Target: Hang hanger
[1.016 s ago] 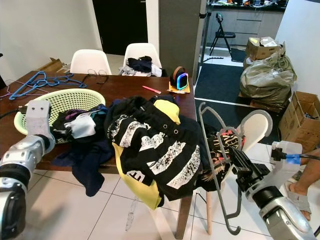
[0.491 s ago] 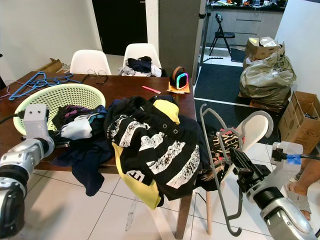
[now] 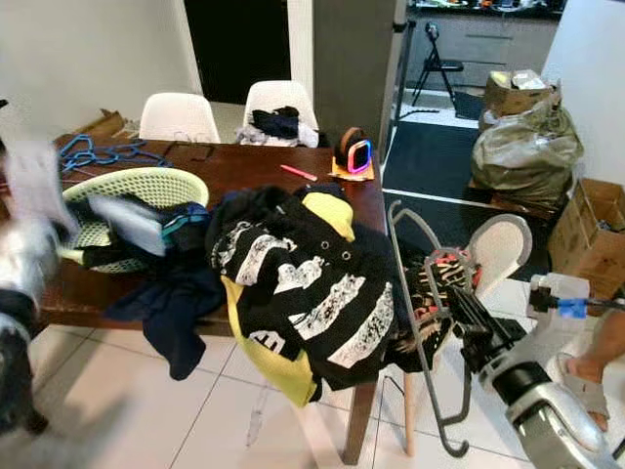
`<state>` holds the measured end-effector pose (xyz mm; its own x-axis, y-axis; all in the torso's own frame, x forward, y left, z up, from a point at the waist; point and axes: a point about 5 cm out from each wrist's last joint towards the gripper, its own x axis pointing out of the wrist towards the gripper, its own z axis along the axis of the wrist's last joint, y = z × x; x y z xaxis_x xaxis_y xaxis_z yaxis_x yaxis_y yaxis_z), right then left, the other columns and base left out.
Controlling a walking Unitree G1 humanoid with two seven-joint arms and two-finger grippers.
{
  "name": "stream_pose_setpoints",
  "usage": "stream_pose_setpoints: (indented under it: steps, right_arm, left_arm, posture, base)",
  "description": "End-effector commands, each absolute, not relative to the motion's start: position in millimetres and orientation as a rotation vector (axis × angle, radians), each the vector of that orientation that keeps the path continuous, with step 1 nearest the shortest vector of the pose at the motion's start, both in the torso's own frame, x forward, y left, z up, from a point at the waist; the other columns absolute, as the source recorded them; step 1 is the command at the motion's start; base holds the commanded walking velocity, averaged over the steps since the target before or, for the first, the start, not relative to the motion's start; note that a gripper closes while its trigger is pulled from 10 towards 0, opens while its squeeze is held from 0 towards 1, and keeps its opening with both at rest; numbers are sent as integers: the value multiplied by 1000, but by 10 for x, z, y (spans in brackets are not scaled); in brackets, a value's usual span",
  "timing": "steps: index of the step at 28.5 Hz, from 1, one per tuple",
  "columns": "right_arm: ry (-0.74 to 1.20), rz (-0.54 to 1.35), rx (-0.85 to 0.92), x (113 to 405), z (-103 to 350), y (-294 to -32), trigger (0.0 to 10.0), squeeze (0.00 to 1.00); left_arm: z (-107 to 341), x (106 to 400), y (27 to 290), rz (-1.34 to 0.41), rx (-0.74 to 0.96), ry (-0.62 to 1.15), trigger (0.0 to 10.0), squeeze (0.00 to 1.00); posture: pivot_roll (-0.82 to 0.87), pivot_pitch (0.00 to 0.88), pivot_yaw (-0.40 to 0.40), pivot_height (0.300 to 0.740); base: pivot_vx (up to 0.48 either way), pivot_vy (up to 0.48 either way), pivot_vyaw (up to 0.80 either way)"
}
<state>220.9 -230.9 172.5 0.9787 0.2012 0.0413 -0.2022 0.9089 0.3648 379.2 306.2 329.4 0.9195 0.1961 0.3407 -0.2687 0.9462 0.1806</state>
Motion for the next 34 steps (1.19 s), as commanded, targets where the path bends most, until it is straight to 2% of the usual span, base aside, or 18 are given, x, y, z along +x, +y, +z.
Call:
stream_pose_setpoints:
  steps: [1, 3, 6, 7, 12, 15, 17, 18, 21, 23, 24, 26, 27, 34]
  right_arm:
    - [-11, 202, 387, 2221, 1720, -2310, 10000, 0]
    - [-19, 201, 399, 2248, 1700, -2284, 10000, 0]
    - [-22, 200, 405, 2261, 1691, -2274, 10000, 0]
    - [-25, 200, 408, 2274, 1683, -2265, 10000, 0]
    - [-28, 200, 413, 2294, 1670, -2251, 10000, 0]
    - [-34, 198, 416, 2312, 1660, -2244, 10000, 0]
    - [-34, 198, 416, 2312, 1660, -2244, 10000, 0]
    - [-40, 194, 419, 2322, 1658, -2244, 10000, 0]
    - [-42, 192, 420, 2325, 1657, -2244, 10000, 0]
    - [-45, 192, 420, 2330, 1653, -2243, 10000, 0]
    - [-45, 192, 420, 2330, 1653, -2243, 10000, 0]
    - [-48, 191, 422, 2340, 1649, -2241, 10000, 0]
    - [-49, 190, 422, 2343, 1648, -2241, 10000, 0]
    - [-54, 186, 423, 2337, 1646, -2237, 10000, 0]
  left_arm:
    - [3356, 3780, 3036, 230, 269, -349, 0, 0]
    - [3963, 3691, 2775, 161, 330, -544, 0, 0]
    - [4133, 3652, 2672, 129, 329, -605, 0, 0]
    - [4227, 3635, 2566, 88, 329, -643, 0, 0]
    - [4245, 3653, 2400, 14, 332, -668, 0, 0]
    - [4174, 3695, 2194, -74, 337, -668, 0, 0]
    - [4174, 3695, 2194, -74, 337, -668, 0, 0]
    - [4091, 3707, 1912, -214, 301, -671, 0, 0]
    - [4059, 3696, 1785, -279, 291, -674, 0, 0]
    - [3996, 3634, 1493, -404, 296, -689, 0, 0]
    - [3996, 3634, 1493, -404, 296, -689, 0, 0]
    - [3960, 3540, 1188, -540, 213, -706, 0, 0]
    - [3957, 3510, 1115, -576, 188, -712, 0, 0]
    - [4175, 3463, 1194, -550, 93, -778, 0, 0]
  posture:
    - [-126, 0, 15, 740]
    - [-121, 0, 23, 740]
    - [-119, 0, 25, 740]
    - [-115, 0, 26, 740]
    - [-114, 0, 32, 740]
    - [-114, 0, 35, 740]
    - [-114, 0, 35, 740]
    - [-110, 0, 38, 740]
    - [-110, 0, 38, 740]
    - [-109, 0, 37, 740]
    - [-109, 0, 37, 740]
    - [-107, 0, 37, 740]
    - [-107, 0, 37, 740]
    - [-117, 0, 46, 740]
  base:
    - [0, 0, 0]
    - [0, 0, 0]
    - [0, 0, 0]
    - [0, 0, 0]
    - [0, 0, 0]
    - [0, 0, 0]
    - [0, 0, 0]
    - [0, 0, 0]
    - [0, 0, 0]
    - [0, 0, 0]
    - [0, 0, 0]
    - [0, 0, 0]
    - [0, 0, 0]
    - [0, 0, 0]
